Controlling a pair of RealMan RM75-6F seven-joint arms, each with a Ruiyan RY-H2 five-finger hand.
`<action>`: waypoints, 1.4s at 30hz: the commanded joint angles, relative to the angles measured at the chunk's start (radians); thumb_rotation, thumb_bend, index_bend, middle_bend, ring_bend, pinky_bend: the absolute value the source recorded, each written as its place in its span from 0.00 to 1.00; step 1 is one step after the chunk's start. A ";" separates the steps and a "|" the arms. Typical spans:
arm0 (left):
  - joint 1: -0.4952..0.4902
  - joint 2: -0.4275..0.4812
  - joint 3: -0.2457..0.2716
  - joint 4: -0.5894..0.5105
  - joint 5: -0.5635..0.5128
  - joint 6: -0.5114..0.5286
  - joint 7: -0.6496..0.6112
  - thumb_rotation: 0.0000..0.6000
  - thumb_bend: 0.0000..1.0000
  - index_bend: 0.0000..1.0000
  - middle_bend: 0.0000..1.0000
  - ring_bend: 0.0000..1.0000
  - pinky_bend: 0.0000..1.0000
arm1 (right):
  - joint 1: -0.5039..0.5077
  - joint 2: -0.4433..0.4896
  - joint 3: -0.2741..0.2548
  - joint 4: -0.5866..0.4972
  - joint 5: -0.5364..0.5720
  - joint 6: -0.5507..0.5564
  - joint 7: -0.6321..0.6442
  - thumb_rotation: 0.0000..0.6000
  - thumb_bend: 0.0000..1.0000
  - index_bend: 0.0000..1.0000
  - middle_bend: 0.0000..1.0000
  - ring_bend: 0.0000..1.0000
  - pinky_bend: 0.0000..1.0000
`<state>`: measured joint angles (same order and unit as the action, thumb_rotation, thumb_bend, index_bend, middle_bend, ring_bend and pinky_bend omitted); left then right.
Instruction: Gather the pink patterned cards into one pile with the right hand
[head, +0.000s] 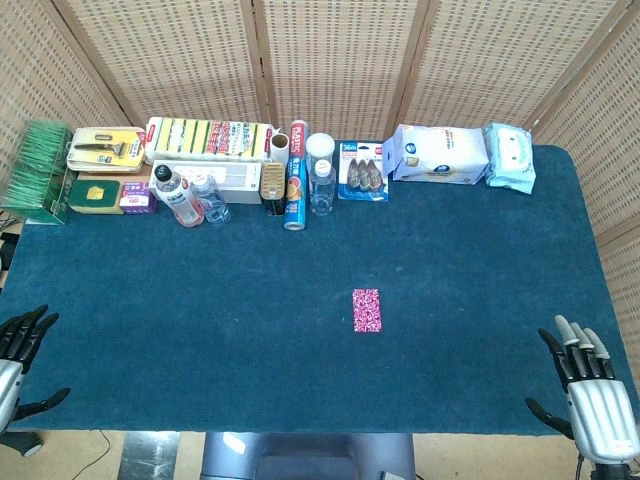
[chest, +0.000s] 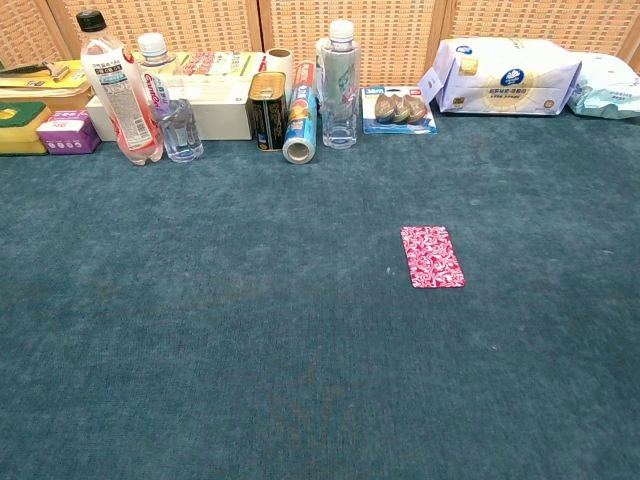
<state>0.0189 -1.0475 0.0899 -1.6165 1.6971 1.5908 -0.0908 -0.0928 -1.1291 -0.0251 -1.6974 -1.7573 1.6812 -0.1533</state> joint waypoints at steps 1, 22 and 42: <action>0.000 -0.001 0.001 0.001 0.002 0.000 0.002 1.00 0.03 0.00 0.00 0.00 0.05 | 0.003 -0.002 0.000 -0.004 0.004 -0.007 -0.008 1.00 0.02 0.10 0.00 0.00 0.00; -0.009 0.007 0.008 0.011 0.024 -0.001 -0.035 1.00 0.03 0.00 0.00 0.00 0.05 | 0.242 0.039 -0.009 -0.079 -0.025 -0.354 0.185 1.00 0.00 0.05 0.07 0.00 0.00; -0.012 0.018 0.008 0.011 0.008 -0.010 -0.067 1.00 0.03 0.00 0.00 0.00 0.05 | 0.692 -0.141 0.192 -0.171 0.524 -0.952 -0.219 1.00 0.00 0.04 0.14 0.00 0.00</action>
<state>0.0074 -1.0296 0.0982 -1.6059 1.7058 1.5812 -0.1575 0.5257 -1.2204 0.1304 -1.8836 -1.3485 0.7894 -0.2730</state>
